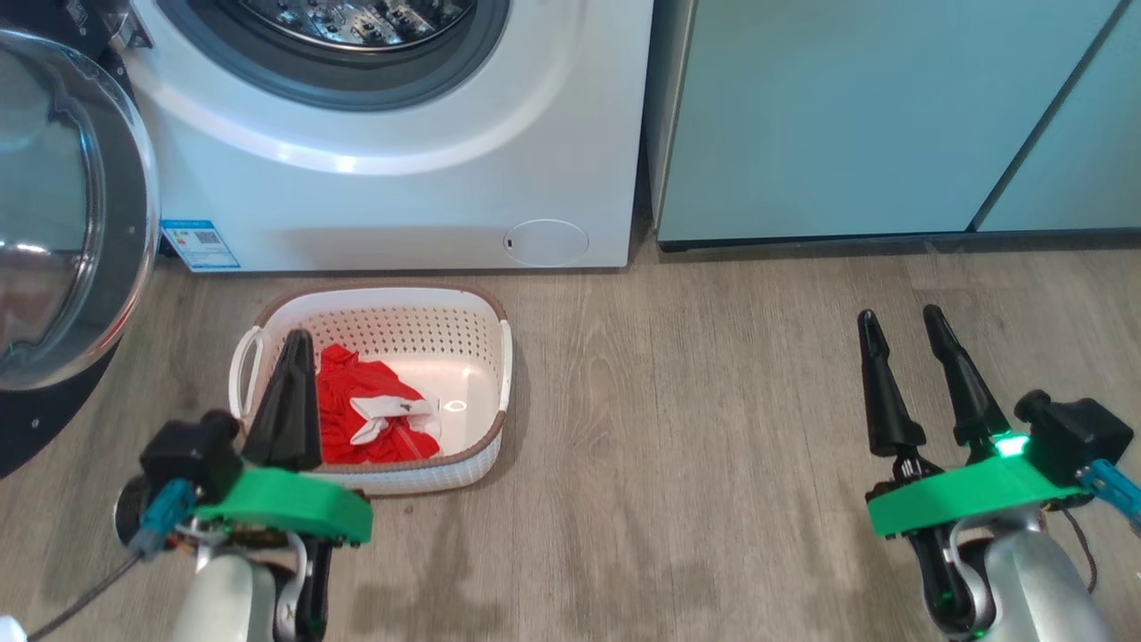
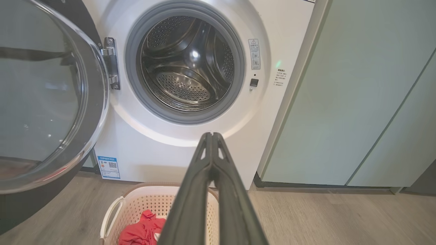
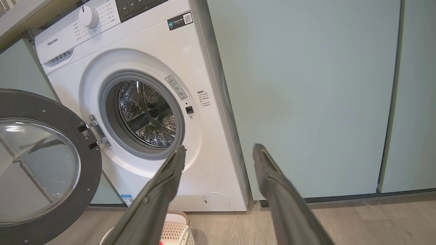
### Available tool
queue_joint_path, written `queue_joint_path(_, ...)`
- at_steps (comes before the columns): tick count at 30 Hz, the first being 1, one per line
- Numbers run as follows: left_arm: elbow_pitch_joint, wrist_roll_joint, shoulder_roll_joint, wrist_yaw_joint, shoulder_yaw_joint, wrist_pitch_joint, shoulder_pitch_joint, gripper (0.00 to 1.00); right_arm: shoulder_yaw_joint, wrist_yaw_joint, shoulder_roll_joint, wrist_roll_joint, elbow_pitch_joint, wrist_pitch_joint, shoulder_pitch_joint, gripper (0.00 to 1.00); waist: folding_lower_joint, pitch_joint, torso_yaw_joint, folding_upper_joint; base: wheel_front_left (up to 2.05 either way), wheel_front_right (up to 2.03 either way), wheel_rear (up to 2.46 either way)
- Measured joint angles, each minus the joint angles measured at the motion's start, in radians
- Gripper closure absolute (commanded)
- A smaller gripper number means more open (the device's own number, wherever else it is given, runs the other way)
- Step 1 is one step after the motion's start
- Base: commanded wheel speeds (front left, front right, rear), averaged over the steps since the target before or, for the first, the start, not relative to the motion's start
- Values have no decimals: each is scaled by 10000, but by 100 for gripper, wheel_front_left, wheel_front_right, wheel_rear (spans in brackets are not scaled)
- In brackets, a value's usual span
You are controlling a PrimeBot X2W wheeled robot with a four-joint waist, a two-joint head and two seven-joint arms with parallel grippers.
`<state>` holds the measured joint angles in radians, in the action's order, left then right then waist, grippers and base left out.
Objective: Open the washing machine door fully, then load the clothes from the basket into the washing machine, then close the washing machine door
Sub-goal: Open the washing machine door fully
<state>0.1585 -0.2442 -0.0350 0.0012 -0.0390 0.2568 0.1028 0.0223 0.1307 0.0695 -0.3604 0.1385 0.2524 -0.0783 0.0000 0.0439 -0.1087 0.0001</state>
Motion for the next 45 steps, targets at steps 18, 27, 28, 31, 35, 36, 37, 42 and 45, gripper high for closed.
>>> queue_joint_path(18, -470, -460, -23, 293, -464, 0, -491, 0, -46, 0, -65, 77, 2, 0, 116, 0, 0, -99, 203, 0, 0, 0, 0)
queue_joint_path(27, -422, -462, -33, 186, -587, 0, -757, 0, -31, 0, -67, 113, 48, 0, 116, 0, 0, -179, 256, 0, 0, 0, 0)
queue_joint_path(28, -412, -462, -33, 188, -604, 0, -785, 0, -29, 0, -67, 123, 61, 0, 117, 0, 0, -185, 259, 0, 0, 0, 0)
queue_joint_path(31, -349, -462, -33, 194, -637, 0, -808, 0, -13, 0, -67, 123, 63, 0, 117, 0, 0, -191, 271, 0, 0, 0, 0)
queue_joint_path(35, -219, -512, -35, 146, -711, 0, -809, 0, 54, 0, -67, 123, 65, 0, 117, 0, 0, -197, 279, 0, 0, 0, 0)
queue_joint_path(36, -199, -550, -36, 107, -723, 0, -809, 0, 67, 0, -67, 123, 67, 0, 117, 0, 0, -201, 277, 0, 0, 0, 0)
queue_joint_path(37, -190, -548, -36, 107, -732, 0, -809, 0, 75, 0, -67, 123, 69, 0, 117, 0, 0, -205, 274, 0, 0, 0, 0)
queue_joint_path(42, -123, -305, -38, 209, -834, 0, -841, 0, 121, 0, -65, 123, 102, 0, 117, 0, 0, -236, 249, 0, 0, 0, 0)
queue_joint_path(45, -113, -301, -38, 209, -892, 0, -843, 0, 125, 0, -65, 123, 127, 0, 117, 0, 0, -246, 247, 0, 0, 0, 0)
